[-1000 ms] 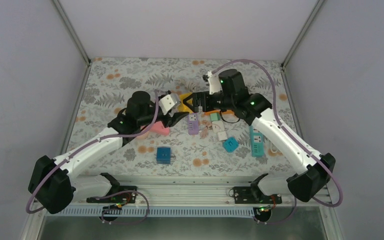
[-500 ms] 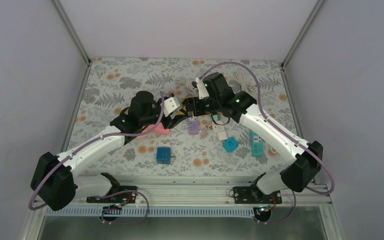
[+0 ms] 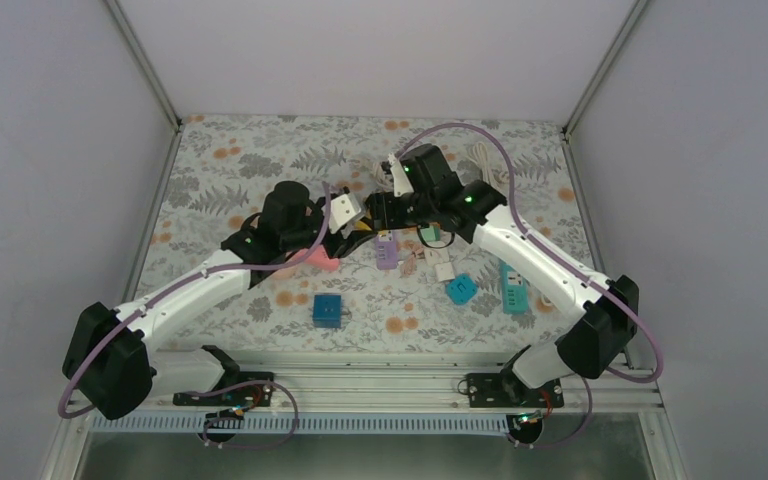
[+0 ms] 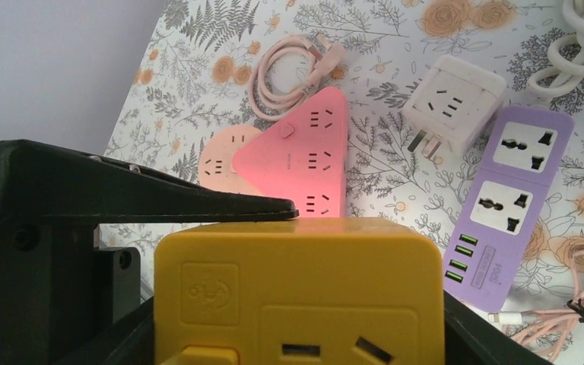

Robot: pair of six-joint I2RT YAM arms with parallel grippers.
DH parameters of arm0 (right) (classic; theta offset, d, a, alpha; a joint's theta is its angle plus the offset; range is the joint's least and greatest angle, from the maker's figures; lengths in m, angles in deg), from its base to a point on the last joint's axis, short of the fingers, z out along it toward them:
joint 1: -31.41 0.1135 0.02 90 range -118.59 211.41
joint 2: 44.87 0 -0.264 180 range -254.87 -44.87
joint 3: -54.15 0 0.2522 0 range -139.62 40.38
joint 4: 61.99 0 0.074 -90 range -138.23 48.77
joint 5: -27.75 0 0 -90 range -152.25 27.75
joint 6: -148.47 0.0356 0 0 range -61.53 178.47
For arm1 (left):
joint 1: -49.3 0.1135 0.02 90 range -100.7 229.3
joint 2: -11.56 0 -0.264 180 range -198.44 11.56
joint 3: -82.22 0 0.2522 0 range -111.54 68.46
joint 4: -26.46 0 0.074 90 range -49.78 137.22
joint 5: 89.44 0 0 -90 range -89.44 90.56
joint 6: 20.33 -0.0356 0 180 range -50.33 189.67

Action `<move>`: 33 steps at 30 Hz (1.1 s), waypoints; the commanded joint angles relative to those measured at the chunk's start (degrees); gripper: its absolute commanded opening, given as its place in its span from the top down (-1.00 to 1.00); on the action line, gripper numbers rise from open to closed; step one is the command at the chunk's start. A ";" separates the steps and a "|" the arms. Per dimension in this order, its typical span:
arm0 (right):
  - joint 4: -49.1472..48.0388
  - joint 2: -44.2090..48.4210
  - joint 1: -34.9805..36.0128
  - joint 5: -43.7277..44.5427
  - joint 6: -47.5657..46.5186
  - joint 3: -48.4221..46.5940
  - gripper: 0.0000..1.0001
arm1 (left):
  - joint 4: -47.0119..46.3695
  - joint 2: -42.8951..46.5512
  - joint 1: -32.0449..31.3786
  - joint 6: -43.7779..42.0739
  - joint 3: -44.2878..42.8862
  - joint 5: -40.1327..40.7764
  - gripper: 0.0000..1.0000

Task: Insert the plug
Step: Pick up the plug from the center of the board, then insert the plug into the socket.

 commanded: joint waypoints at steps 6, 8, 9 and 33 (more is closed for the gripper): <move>-6.33 1.35 -0.01 6.29 7.21 1.54 -0.14 | -2.37 3.51 -0.03 10.66 0.07 8.29 -0.59; -7.59 0.94 -0.09 7.92 8.01 1.55 -0.14 | -1.93 5.98 -0.05 14.35 1.14 13.13 -0.70; -8.42 0.76 -0.17 8.65 8.41 1.74 -0.14 | -1.38 7.38 -0.05 16.46 1.56 15.44 -0.75; -22.89 -26.62 3.94 1.28 1.14 -7.68 -0.11 | 14.21 6.81 21.12 51.74 12.81 19.04 -0.56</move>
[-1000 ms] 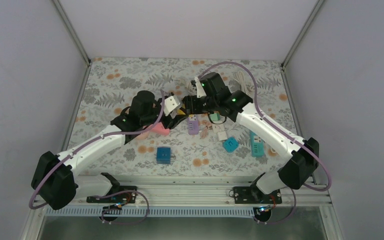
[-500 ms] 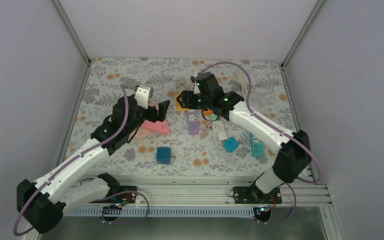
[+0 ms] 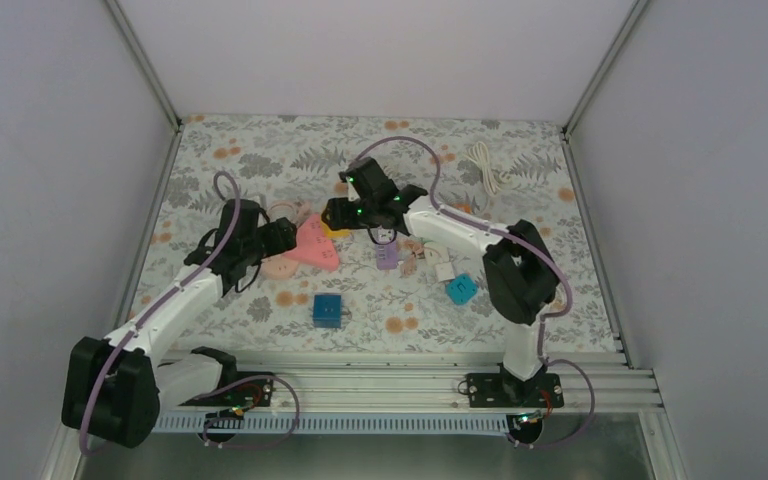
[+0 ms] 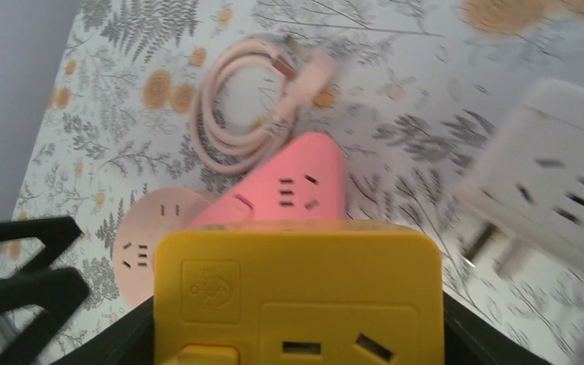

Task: Insert the plug
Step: Insert the plug into the socket.

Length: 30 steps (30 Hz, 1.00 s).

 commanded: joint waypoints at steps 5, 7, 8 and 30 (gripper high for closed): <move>-0.32 -9.06 0.71 -2.05 -6.52 -12.57 -0.11 | -0.56 -4.17 1.31 0.12 1.64 -0.69 -0.39; 1.19 -10.81 0.71 -2.15 -7.68 -15.02 -0.11 | -0.68 -5.86 1.33 -0.68 1.31 -1.56 -0.32; 1.22 -11.29 0.70 -2.40 -8.18 -15.64 -0.11 | -0.93 -6.75 1.38 -1.10 1.25 -1.95 -0.30; 5.75 -18.64 0.62 -0.29 -4.82 -20.71 -0.06 | -1.25 -15.54 0.87 -12.76 -1.84 -4.25 0.07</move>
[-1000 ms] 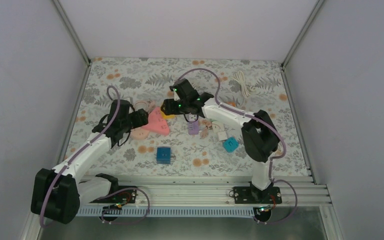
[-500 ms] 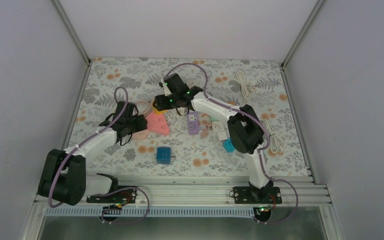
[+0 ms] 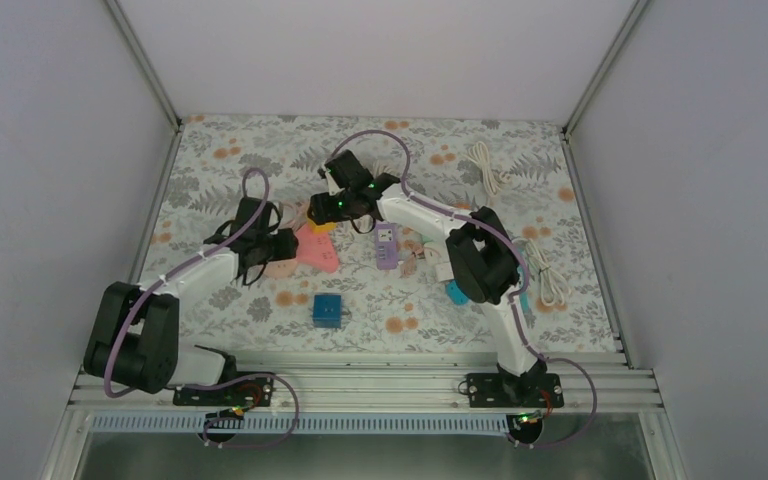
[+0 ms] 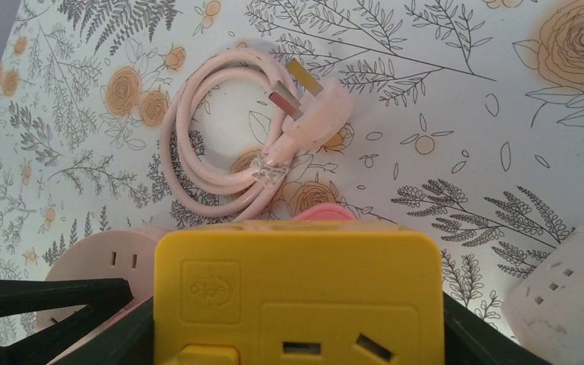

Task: Insert the plug
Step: Insert the plug into the socket.

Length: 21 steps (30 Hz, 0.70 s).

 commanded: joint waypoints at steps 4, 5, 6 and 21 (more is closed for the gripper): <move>-2.45 -0.76 0.01 -2.46 2.78 0.68 -0.06 | 0.03 -1.48 -0.49 -3.27 -0.91 -1.49 0.08; -3.09 -0.77 -0.13 -4.11 3.07 1.09 -0.06 | -0.02 -1.78 -0.58 -3.27 -0.98 -1.44 0.08; -3.54 -0.88 -0.25 -5.63 3.37 1.16 -0.06 | 0.02 -2.03 -0.77 -3.25 -1.12 -1.20 0.08; -5.66 0.37 -2.19 -4.08 3.12 7.18 -0.04 | 0.82 -2.76 -3.16 -2.37 -1.23 4.08 0.20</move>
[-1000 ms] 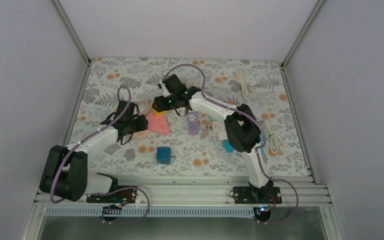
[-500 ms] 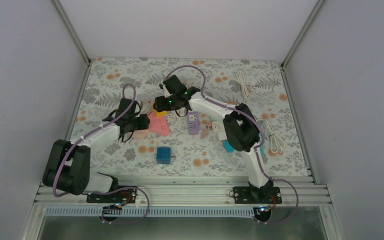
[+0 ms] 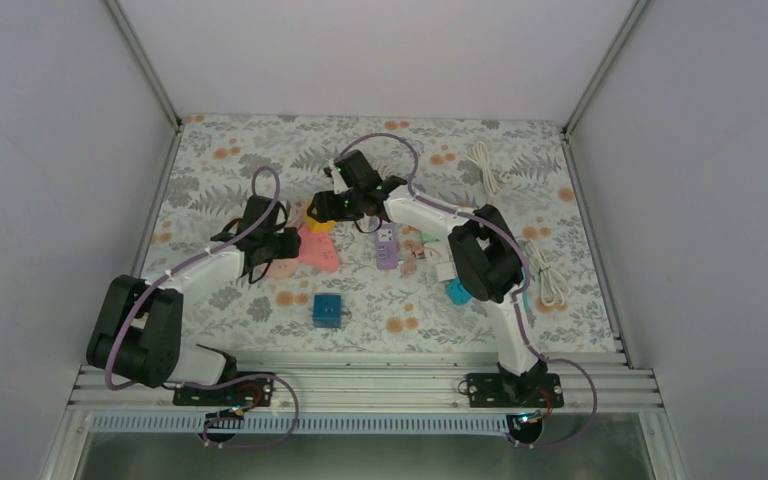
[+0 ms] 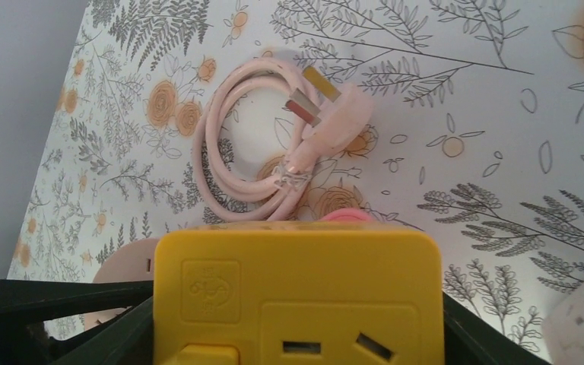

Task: Insert the plug
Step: Insert the plug into the socket.

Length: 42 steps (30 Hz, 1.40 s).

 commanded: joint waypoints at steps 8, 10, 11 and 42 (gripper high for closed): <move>-0.27 -1.16 -1.08 -2.32 -3.65 2.88 -0.04 | 1.96 -0.95 -0.52 -0.06 0.59 1.78 0.22; -0.11 -1.75 -1.08 -3.84 -4.66 3.03 -0.04 | 1.78 -1.05 -0.48 -0.14 0.64 1.78 0.23; 0.15 -2.08 -1.08 -4.46 -5.26 3.04 -0.05 | 1.81 -1.16 -0.49 -0.16 0.63 1.70 0.23; 6.71 -8.74 1.36 3.56 -10.29 6.76 -0.03 | 0.44 -1.79 -1.13 0.29 1.32 2.72 0.32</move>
